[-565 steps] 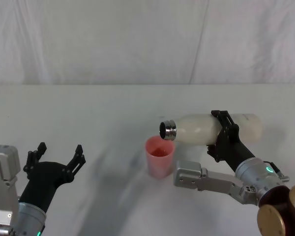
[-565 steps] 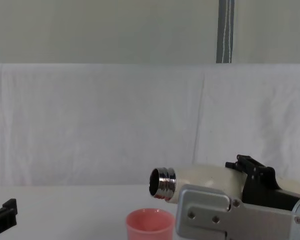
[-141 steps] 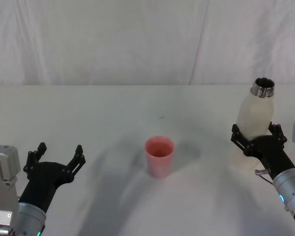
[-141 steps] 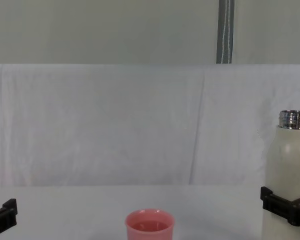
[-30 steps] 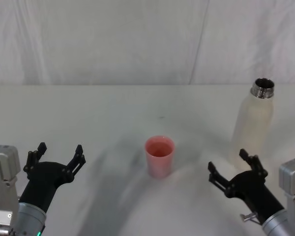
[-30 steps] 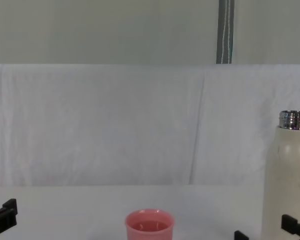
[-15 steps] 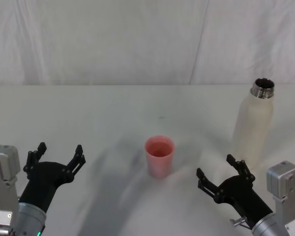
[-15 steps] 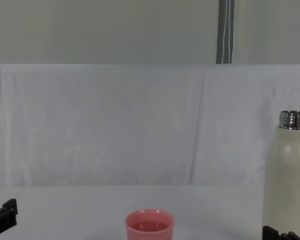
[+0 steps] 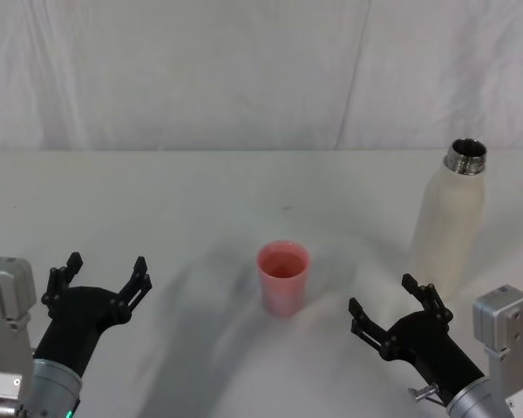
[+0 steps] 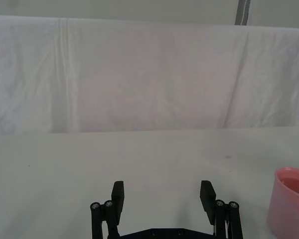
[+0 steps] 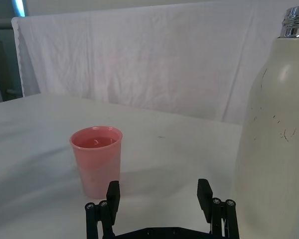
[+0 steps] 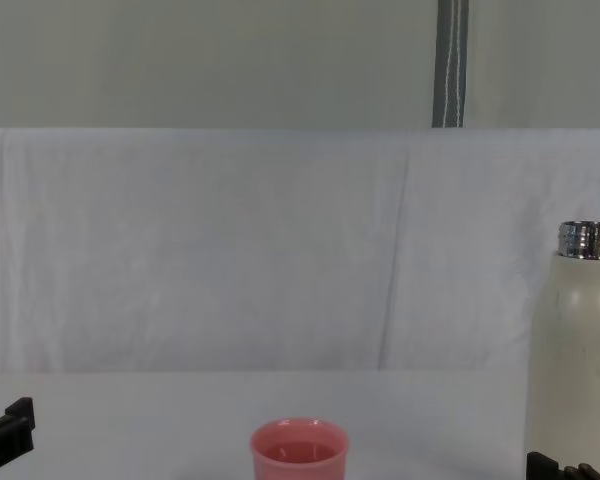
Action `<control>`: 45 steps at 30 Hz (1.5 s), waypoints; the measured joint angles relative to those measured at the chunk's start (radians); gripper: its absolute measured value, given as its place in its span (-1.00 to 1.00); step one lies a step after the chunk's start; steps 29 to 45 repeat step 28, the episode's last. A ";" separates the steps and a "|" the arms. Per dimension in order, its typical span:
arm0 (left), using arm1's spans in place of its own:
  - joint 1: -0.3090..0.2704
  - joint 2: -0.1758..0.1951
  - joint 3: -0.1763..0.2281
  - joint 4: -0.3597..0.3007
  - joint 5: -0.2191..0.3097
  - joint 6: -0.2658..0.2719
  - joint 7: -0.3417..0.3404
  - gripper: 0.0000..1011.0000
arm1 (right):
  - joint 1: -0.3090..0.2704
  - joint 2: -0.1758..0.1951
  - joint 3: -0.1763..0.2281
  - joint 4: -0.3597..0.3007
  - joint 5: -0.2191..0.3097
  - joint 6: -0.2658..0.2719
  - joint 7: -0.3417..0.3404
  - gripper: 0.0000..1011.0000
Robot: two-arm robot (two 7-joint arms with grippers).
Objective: Grasp the thermos with one hand and pour water into the cup lid.
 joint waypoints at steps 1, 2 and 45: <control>0.000 0.000 0.000 0.000 0.000 0.000 0.000 0.98 | 0.000 0.000 0.000 0.000 0.000 0.000 0.000 0.98; 0.000 0.000 0.000 0.000 0.000 0.000 0.000 0.98 | 0.000 0.000 0.000 0.000 0.000 0.000 0.000 0.98; 0.000 0.000 0.000 0.000 0.000 0.000 0.000 0.98 | -0.001 0.000 0.001 -0.002 -0.002 0.000 -0.003 0.98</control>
